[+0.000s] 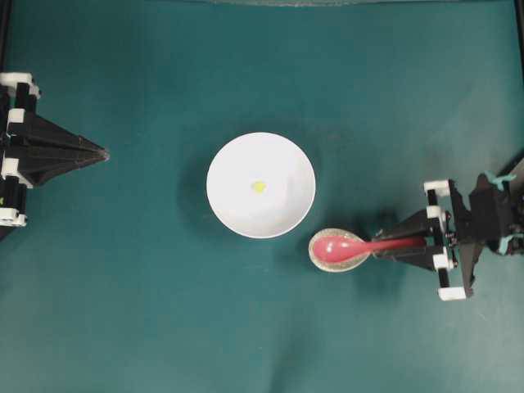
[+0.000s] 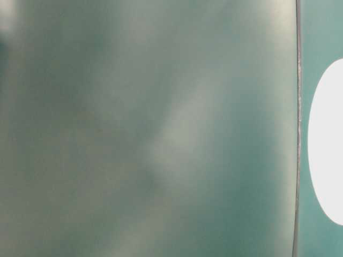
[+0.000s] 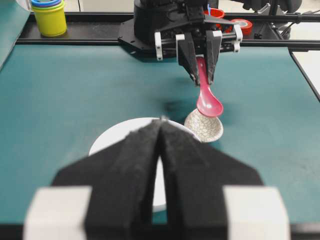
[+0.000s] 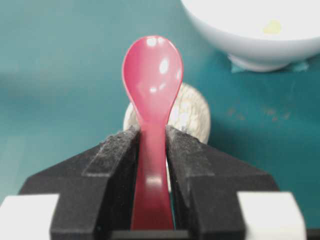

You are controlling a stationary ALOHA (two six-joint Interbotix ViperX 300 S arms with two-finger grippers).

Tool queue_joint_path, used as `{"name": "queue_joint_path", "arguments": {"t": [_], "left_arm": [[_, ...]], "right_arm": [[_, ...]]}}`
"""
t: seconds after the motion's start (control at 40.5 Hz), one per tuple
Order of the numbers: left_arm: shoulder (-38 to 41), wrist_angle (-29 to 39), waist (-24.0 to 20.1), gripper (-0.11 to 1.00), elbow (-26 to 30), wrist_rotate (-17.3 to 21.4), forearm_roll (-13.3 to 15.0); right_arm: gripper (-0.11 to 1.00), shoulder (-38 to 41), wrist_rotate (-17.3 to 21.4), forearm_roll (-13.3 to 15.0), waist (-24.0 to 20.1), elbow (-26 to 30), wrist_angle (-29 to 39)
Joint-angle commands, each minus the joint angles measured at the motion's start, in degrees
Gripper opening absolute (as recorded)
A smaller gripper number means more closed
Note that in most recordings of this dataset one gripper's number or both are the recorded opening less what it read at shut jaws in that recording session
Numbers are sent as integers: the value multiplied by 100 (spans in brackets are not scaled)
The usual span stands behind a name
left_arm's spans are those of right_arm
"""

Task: Scoop the yellow hexagonal prism block from the bowl with a spoon using the right arm.
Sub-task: 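Lift the spoon and carry it over the white bowl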

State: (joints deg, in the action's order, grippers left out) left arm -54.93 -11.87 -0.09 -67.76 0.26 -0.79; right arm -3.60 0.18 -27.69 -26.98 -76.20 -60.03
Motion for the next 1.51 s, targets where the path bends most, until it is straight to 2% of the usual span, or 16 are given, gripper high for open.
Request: {"name": "queue_joint_path", "arguments": {"t": [0.0, 0.197, 0.321, 0.617, 0.79, 0.962, 1.259, 1.481], "left_arm": [[44, -44, -9, -1, 123, 9, -18], [44, -44, 0, -1, 114, 9, -26], [44, -44, -9, -1, 114, 9, -35], [44, -18, 0, -1, 105, 18, -35], [44, -18, -9, -1, 105, 18, -35], [44, -18, -9, -1, 105, 18, -35], [44, -26, -9, -1, 105, 9, -35], [53, -35, -9, -1, 97, 9, -35]], "right_arm": [[24, -378, -88, 0, 114, 70, 308], [24, -1195, -448, 0, 457, 246, 1362], [24, -1696, -721, 0, 809, 457, 2294], [24, -2373, -1354, 35, 1978, 1345, 4825], [24, -2294, -1459, 97, 2602, 1898, 5950], [24, -2092, -1459, 246, 3015, 2391, 6776], [24, -1274, -1433, 299, 3401, 3322, 7928], [24, -527, -1380, 501, 3533, 4113, 8657]]}}
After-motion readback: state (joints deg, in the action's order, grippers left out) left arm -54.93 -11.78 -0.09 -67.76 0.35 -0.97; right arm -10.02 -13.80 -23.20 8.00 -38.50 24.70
